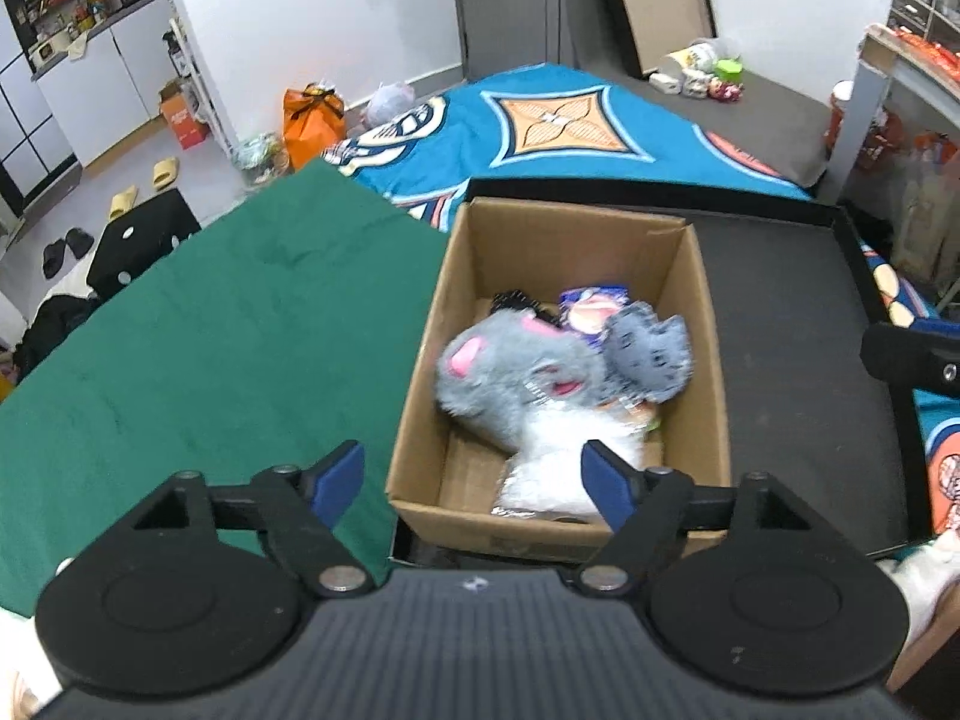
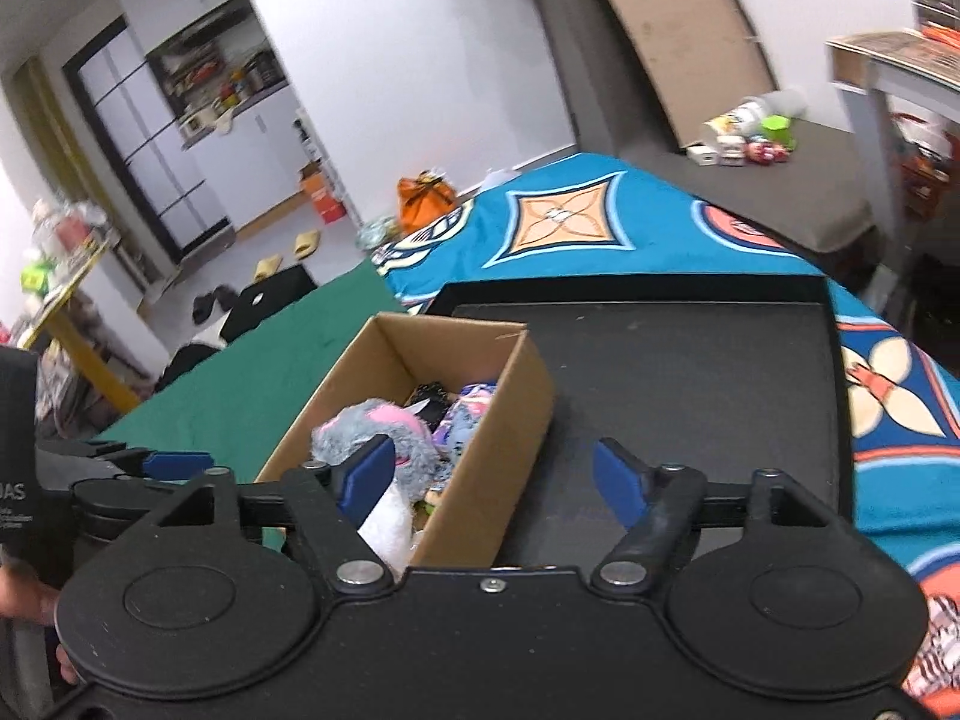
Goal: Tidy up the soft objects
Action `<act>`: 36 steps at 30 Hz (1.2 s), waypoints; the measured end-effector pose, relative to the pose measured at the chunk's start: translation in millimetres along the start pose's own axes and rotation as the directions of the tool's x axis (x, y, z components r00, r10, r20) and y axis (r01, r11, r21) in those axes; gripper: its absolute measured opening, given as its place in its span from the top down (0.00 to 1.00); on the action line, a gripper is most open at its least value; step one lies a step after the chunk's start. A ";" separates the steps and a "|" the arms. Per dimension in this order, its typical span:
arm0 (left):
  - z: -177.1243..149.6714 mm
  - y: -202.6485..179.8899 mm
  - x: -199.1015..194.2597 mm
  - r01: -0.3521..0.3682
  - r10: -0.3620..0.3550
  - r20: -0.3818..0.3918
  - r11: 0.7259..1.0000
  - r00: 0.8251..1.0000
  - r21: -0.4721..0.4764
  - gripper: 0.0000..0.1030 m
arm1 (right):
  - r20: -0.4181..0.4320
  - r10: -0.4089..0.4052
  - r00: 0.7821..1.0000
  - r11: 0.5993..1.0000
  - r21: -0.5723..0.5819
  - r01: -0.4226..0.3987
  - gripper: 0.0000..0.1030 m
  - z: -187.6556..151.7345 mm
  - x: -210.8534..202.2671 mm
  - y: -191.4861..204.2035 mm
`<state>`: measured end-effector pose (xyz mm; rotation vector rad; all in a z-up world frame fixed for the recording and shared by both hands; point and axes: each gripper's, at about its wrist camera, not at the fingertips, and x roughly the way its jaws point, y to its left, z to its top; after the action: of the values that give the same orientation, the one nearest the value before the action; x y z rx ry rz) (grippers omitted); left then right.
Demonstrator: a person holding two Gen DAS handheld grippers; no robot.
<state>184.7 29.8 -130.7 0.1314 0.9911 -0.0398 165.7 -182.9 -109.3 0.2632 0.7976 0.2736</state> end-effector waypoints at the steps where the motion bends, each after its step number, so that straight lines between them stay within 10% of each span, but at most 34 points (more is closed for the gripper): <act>1: 1.4 -2.6 -5.1 0.002 -0.002 0.007 1.000 1.000 0.001 0.20 | 0.005 -0.002 1.000 1.000 0.012 0.001 0.24 -0.4 -3.8 -2.6; 12: 9.4 -21.8 -61.0 0.023 -0.023 0.055 1.000 0.998 0.006 0.02 | 0.077 -0.035 0.996 0.993 0.117 0.026 0.01 -2.4 -53.5 -20.9; 36: -12.9 -30.4 -157.5 0.091 -0.086 0.163 0.996 0.983 -0.024 0.01 | 0.119 -0.123 0.985 0.984 0.145 0.105 0.00 -16.1 -137.0 -14.1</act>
<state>84.9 -2.8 -8.8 0.0538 0.8343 -0.1149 64.5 -240.3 -33.7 0.3599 0.7029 0.0921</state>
